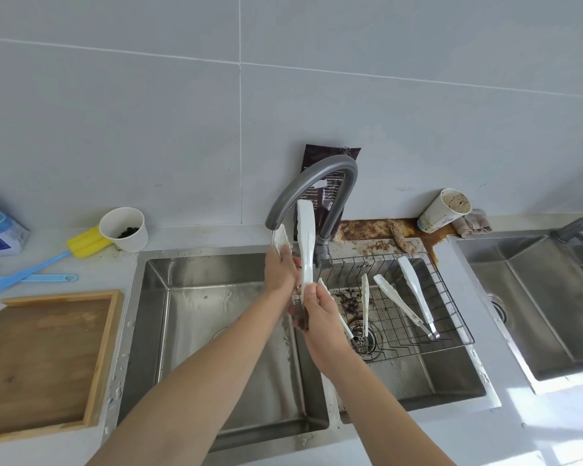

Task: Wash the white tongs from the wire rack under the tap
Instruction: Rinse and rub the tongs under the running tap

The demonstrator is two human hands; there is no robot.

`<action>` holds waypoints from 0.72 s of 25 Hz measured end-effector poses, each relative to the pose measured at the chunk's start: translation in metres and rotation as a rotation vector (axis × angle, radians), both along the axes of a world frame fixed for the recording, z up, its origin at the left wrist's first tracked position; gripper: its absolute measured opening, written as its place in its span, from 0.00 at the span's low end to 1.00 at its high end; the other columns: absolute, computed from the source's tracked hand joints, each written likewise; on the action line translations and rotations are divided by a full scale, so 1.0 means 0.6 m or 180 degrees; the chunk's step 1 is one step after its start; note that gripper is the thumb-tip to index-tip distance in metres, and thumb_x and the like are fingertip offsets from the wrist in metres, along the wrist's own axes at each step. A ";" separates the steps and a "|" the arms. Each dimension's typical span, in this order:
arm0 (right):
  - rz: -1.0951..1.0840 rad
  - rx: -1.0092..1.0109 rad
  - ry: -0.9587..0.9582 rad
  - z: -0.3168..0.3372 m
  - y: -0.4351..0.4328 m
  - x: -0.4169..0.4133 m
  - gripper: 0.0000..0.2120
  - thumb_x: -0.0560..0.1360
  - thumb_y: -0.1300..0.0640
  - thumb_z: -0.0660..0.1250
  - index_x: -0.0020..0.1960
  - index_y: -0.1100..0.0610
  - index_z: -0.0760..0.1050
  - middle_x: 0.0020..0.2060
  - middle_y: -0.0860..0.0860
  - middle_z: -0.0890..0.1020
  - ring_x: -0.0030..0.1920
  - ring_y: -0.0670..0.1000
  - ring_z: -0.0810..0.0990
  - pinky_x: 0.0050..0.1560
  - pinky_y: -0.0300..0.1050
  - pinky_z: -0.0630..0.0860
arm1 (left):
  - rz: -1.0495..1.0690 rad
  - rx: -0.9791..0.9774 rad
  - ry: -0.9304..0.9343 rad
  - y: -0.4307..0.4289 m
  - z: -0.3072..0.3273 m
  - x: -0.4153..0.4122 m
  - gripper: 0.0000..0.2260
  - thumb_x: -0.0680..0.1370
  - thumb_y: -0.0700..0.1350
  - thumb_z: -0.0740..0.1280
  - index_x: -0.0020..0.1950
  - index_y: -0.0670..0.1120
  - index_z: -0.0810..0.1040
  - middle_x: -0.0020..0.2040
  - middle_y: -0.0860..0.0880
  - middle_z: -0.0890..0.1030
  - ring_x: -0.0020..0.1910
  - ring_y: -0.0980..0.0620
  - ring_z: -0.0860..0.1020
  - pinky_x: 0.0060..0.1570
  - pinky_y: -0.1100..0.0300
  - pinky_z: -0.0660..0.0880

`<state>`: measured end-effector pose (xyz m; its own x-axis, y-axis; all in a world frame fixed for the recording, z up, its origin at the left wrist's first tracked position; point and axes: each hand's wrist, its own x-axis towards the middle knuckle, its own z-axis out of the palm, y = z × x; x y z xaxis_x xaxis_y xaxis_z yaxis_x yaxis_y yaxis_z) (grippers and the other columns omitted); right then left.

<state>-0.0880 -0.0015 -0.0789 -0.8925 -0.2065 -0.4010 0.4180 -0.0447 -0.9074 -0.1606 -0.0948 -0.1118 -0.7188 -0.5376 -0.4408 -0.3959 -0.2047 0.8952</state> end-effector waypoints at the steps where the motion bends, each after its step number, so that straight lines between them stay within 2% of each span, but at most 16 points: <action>1: 0.0036 -0.0007 -0.0024 0.001 0.000 0.006 0.14 0.84 0.54 0.55 0.43 0.55 0.71 0.30 0.46 0.74 0.31 0.45 0.74 0.33 0.39 0.69 | 0.0048 0.0140 0.0049 -0.005 0.003 -0.001 0.12 0.84 0.47 0.55 0.47 0.41 0.70 0.29 0.51 0.72 0.16 0.61 0.68 0.17 0.67 0.64; 5: 0.0148 -0.0132 -0.0312 -0.003 -0.004 0.028 0.13 0.84 0.52 0.56 0.43 0.54 0.72 0.36 0.51 0.77 0.38 0.49 0.79 0.36 0.45 0.72 | 0.0268 0.0392 0.0225 -0.044 0.025 -0.012 0.10 0.83 0.46 0.57 0.52 0.41 0.73 0.32 0.49 0.76 0.20 0.59 0.69 0.20 0.65 0.65; 10: -0.0117 -0.0211 -0.0196 0.015 -0.007 0.004 0.13 0.85 0.55 0.54 0.44 0.57 0.70 0.30 0.50 0.73 0.31 0.47 0.73 0.31 0.41 0.68 | 0.0039 -0.0073 0.0229 -0.004 0.024 0.014 0.12 0.84 0.48 0.56 0.51 0.40 0.71 0.31 0.51 0.75 0.17 0.62 0.69 0.17 0.68 0.66; 14: -0.0065 -0.0190 -0.0339 0.006 0.007 0.035 0.13 0.84 0.54 0.54 0.43 0.56 0.70 0.35 0.51 0.75 0.34 0.47 0.77 0.33 0.41 0.69 | 0.0166 0.0388 0.0289 -0.022 0.035 0.004 0.11 0.84 0.48 0.57 0.55 0.41 0.73 0.32 0.50 0.75 0.19 0.58 0.68 0.18 0.65 0.64; 18: -0.0160 -0.0340 -0.0354 0.021 0.000 0.026 0.13 0.85 0.54 0.54 0.44 0.57 0.69 0.36 0.52 0.74 0.33 0.47 0.76 0.32 0.40 0.68 | 0.0118 0.0241 0.0456 -0.030 0.060 -0.012 0.09 0.84 0.46 0.57 0.55 0.42 0.72 0.34 0.49 0.76 0.21 0.59 0.70 0.20 0.67 0.65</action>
